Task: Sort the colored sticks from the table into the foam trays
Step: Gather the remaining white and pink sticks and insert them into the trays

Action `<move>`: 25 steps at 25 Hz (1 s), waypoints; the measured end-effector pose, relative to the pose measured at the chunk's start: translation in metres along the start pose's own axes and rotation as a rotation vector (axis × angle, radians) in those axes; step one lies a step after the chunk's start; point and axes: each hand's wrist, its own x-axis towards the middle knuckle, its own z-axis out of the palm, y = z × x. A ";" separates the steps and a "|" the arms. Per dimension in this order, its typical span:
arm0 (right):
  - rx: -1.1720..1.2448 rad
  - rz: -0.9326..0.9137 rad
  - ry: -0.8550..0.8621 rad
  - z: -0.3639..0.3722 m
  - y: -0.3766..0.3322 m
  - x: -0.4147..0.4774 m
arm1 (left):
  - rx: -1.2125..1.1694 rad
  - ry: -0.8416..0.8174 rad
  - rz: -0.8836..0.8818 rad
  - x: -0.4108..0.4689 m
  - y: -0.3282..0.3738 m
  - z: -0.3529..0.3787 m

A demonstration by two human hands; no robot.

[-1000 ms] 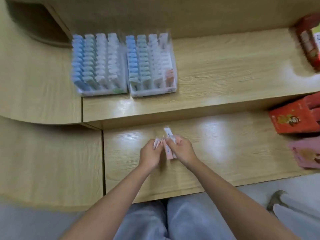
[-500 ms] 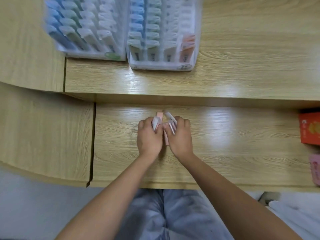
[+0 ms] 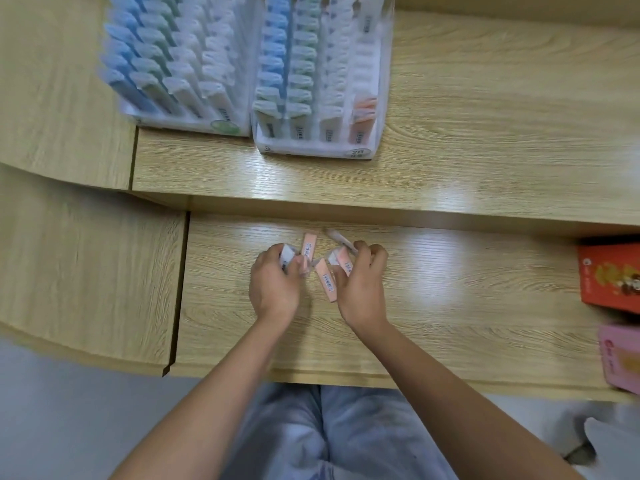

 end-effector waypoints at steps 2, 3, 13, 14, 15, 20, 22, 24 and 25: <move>-0.016 0.007 0.012 -0.001 0.000 0.000 | 0.038 0.027 0.025 0.004 -0.007 -0.007; -0.034 0.004 0.015 -0.002 0.002 0.001 | 0.065 0.040 0.047 0.005 -0.010 -0.010; 0.206 0.150 -0.036 -0.013 0.012 0.008 | 0.228 -0.078 0.273 0.038 -0.026 -0.022; 0.229 0.157 -0.059 -0.014 0.013 0.009 | 0.280 -0.089 0.341 0.036 -0.026 -0.021; 0.249 0.157 -0.084 -0.015 0.013 0.010 | 0.318 -0.080 0.401 0.034 -0.026 -0.021; 0.391 0.175 -0.112 -0.021 0.015 0.008 | 0.311 0.015 0.453 0.019 -0.029 -0.031; 0.450 0.183 -0.111 -0.024 0.012 0.007 | 0.390 -0.014 0.488 0.011 -0.034 -0.028; 0.491 0.191 -0.120 -0.025 0.009 0.008 | 0.412 -0.062 0.401 0.006 -0.034 -0.022; 0.511 0.192 -0.127 -0.025 0.008 0.007 | 0.398 -0.072 0.361 0.003 -0.033 -0.019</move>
